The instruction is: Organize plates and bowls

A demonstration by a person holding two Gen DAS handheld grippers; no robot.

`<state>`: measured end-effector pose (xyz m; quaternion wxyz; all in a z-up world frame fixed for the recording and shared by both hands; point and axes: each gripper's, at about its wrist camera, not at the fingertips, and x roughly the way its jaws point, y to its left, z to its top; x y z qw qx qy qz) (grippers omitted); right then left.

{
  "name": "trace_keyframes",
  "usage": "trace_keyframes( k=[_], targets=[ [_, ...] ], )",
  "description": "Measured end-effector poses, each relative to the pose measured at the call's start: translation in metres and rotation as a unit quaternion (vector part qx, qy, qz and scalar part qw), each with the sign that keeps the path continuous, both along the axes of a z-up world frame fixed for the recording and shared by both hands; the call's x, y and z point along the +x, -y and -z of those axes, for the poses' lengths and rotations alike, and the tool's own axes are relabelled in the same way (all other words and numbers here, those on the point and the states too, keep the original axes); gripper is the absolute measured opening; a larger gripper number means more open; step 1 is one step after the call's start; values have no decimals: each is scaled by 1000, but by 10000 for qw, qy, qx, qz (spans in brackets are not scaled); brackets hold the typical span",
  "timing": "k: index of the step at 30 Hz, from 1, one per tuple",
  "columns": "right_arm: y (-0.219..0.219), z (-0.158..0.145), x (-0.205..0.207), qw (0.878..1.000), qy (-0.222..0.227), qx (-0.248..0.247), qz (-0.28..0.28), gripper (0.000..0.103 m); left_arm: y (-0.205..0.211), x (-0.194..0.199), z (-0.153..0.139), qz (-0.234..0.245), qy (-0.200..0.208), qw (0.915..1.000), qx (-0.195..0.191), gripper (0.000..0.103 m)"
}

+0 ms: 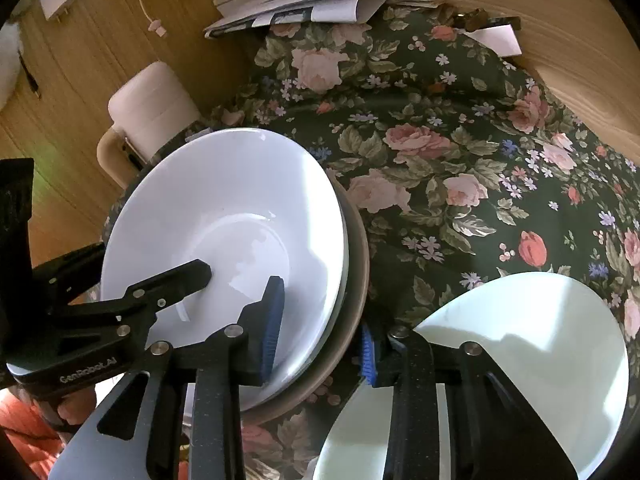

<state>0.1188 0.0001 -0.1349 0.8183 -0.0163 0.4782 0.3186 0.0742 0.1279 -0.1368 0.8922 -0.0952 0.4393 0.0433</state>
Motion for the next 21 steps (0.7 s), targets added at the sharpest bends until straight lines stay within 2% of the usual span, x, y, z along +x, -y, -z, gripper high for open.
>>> trace_keyframes(
  k=[10, 21],
  targets=[
    [5, -1, -3, 9993, -89, 264, 245, 28, 2, 0, -6, -297, 75, 9995, -116, 51],
    [23, -19, -8, 9978, 152, 420, 485, 27, 13, 4, -14, -285, 114, 9993, -221, 51]
  ],
)
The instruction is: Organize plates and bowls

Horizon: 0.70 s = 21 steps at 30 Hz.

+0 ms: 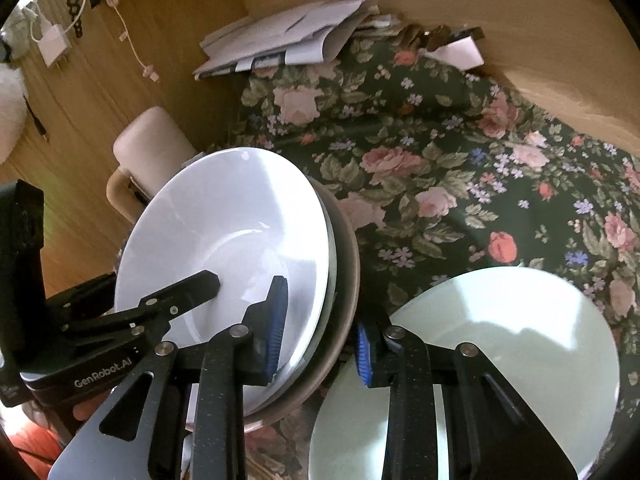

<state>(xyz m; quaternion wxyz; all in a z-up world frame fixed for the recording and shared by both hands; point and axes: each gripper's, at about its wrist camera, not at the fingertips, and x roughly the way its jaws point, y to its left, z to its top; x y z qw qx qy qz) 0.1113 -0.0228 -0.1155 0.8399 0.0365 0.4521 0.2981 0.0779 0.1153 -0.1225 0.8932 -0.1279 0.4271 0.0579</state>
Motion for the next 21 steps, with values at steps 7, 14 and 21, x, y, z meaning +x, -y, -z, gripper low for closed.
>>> trace_keyframes(
  k=[7, 14, 21],
  targets=[
    [10, -13, -2, 9998, 143, 63, 112, 27, 11, 0, -14, 61, 203, 9996, 168, 51],
    [23, -23, -7, 9995, 234, 89, 210, 27, 21, 1, -23, 139, 306, 9993, 139, 51],
    [41, -29, -12, 9989, 268, 127, 349, 27, 35, 2, -27, 271, 343, 9990, 118, 52]
  ],
)
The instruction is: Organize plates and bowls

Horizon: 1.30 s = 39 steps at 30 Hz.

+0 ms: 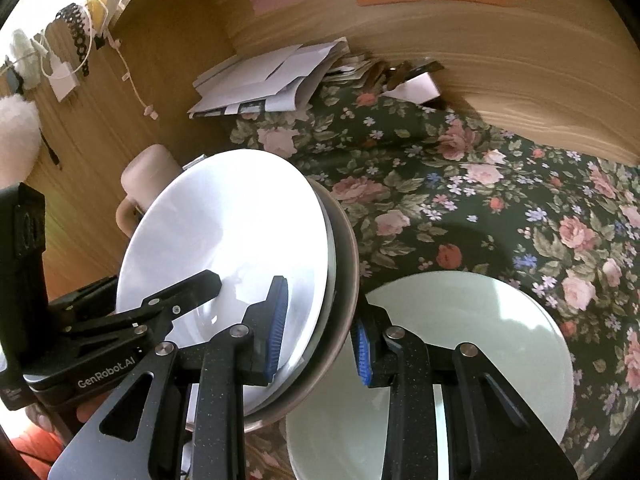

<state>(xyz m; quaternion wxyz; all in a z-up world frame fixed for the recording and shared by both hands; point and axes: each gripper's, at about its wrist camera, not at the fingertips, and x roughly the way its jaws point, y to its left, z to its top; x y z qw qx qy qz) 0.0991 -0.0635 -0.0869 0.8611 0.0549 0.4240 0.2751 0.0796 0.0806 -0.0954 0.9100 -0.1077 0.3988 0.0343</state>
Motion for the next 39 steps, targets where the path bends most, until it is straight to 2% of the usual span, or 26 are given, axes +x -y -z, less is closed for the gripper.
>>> trace_keyframes(
  k=[11, 28, 39],
  targets=[
    [36, -5, -12, 9995, 21, 7, 302, 27, 31, 1, -3, 311, 9, 9995, -42, 52],
    [87, 4, -33, 9970, -80, 15, 774, 27, 77, 3, -1, 801, -72, 9967, -94, 52],
    [112, 18, -33, 9945, -280, 42, 1012, 27, 98, 14, 16, 1000, -263, 9943, -241, 52]
  ],
)
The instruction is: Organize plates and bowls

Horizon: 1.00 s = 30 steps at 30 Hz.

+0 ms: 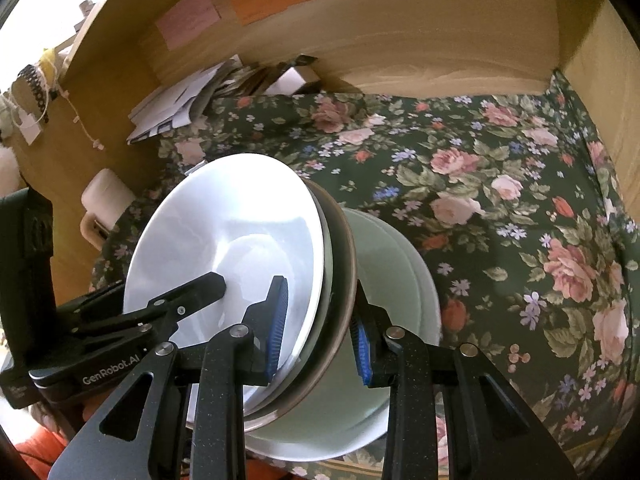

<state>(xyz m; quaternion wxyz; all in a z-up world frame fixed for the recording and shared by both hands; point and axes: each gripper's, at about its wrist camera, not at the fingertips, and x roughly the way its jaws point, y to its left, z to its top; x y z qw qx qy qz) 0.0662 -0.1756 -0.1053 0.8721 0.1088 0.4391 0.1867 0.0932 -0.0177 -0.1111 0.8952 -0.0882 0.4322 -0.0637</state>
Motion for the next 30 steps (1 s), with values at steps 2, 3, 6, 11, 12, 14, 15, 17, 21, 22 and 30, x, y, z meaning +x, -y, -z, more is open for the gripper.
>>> trace_keyframes(
  k=[2, 3, 6, 11, 12, 14, 15, 17, 21, 22, 30],
  targets=[
    [3, 3, 1, 10000, -34, 32, 25, 27, 3, 4, 4, 28, -58, 10000, -26, 52],
    [4, 5, 2, 10000, -52, 40, 33, 27, 4, 4, 4, 35, -67, 10000, -21, 52],
    [8, 9, 5, 9998, -123, 137, 39, 27, 10, 6, 5, 60, -10, 9999, 133, 51],
    [10, 14, 8, 9997, -147, 170, -15, 28, 14, 7, 4, 172, 93, 9994, 275, 52],
    [9, 12, 6, 9999, -84, 123, -39, 28, 15, 6, 4, 178, 119, 9993, 310, 52],
    [8, 5, 0, 9997, 217, -83, 56, 29, 16, 5, 4, 192, 201, 9987, 422, 52],
    [7, -1, -4, 9988, 396, -269, 102, 30, 16, 5, 3, 180, 236, 9985, 467, 52],
    [6, -9, -11, 9971, 638, -395, 107, 35, 14, 1, -2, 105, 373, 9978, 534, 55],
    [4, -29, -26, 9933, 1069, -438, 100, 38, 7, -8, -20, -54, 687, 9961, 554, 62],
    [4, -33, -29, 9926, 1137, -414, 88, 38, 7, -10, -23, -89, 767, 9953, 579, 67],
    [1, -74, -68, 9777, 2063, -379, 131, 40, 3, -56, -72, -236, 1843, 9801, 702, 78]
  ],
)
